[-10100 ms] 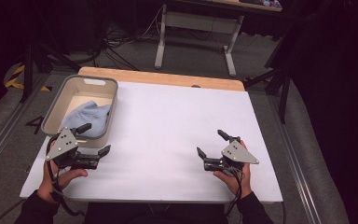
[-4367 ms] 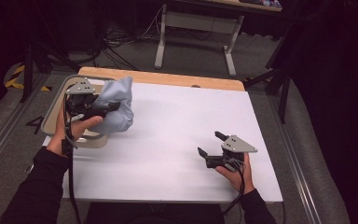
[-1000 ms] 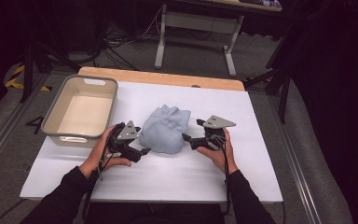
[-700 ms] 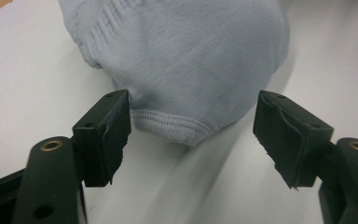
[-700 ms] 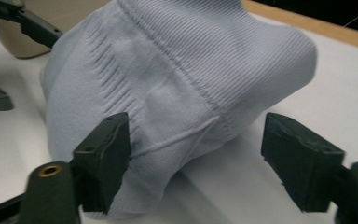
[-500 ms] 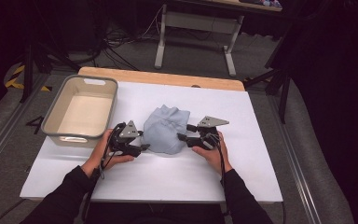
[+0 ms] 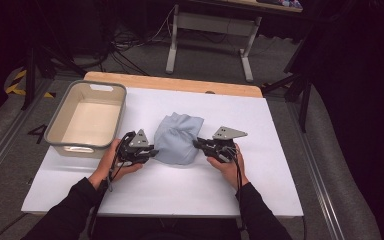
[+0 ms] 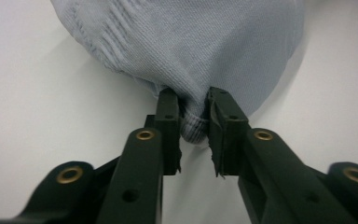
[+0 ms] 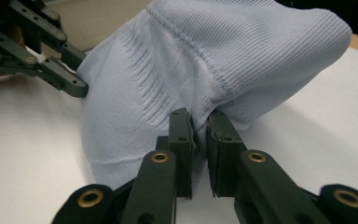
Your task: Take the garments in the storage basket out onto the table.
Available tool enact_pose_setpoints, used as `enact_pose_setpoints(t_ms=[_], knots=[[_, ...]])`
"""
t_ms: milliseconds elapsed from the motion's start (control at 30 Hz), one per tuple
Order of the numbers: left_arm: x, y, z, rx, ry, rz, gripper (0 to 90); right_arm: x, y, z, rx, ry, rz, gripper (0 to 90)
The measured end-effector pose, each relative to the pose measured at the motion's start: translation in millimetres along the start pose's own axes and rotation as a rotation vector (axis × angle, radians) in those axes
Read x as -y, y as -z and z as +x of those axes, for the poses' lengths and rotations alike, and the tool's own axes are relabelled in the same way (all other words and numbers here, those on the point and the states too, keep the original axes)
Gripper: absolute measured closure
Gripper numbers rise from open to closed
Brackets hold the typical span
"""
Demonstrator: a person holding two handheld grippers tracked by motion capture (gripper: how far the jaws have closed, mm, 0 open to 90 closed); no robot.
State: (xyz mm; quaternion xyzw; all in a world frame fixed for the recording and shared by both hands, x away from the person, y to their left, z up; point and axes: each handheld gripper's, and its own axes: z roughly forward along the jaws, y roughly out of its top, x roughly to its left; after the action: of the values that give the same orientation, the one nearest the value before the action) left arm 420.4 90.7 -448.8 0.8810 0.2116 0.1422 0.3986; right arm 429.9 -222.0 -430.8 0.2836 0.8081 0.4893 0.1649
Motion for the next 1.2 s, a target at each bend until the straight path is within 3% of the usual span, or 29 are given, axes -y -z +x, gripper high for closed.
enact_pose_setpoints(t_ms=[267,433,533,600,767,967,1200], knots=[[-8.9,-1.2,1.5,-0.038,-0.010,-0.037,81.1,-7.3,9.5,2.1,0.042,0.047,-0.039,84.5],[-21.3,-8.7,4.2,-0.078,-0.010,-0.070,81.3,-14.4,16.9,-5.0,0.101,0.057,-0.084,84.8],[-27.6,-11.8,7.2,-0.109,0.011,-0.101,81.3,-18.5,19.2,-7.9,0.139,0.071,-0.108,84.8],[-29.1,-16.5,8.4,-0.125,0.007,-0.090,81.2,-19.8,19.1,-9.1,0.156,0.081,-0.121,84.7],[-26.3,-17.1,9.2,-0.109,0.026,-0.081,81.0,-16.6,18.3,-10.0,0.137,0.067,-0.106,84.3],[-24.4,-8.7,3.9,-0.107,0.001,-0.071,80.9,-10.2,21.8,-5.7,0.118,0.069,-0.085,83.5],[-21.2,-12.8,-0.3,-0.091,-0.023,-0.030,79.8,1.5,24.6,-0.9,0.096,0.083,-0.051,83.2]])
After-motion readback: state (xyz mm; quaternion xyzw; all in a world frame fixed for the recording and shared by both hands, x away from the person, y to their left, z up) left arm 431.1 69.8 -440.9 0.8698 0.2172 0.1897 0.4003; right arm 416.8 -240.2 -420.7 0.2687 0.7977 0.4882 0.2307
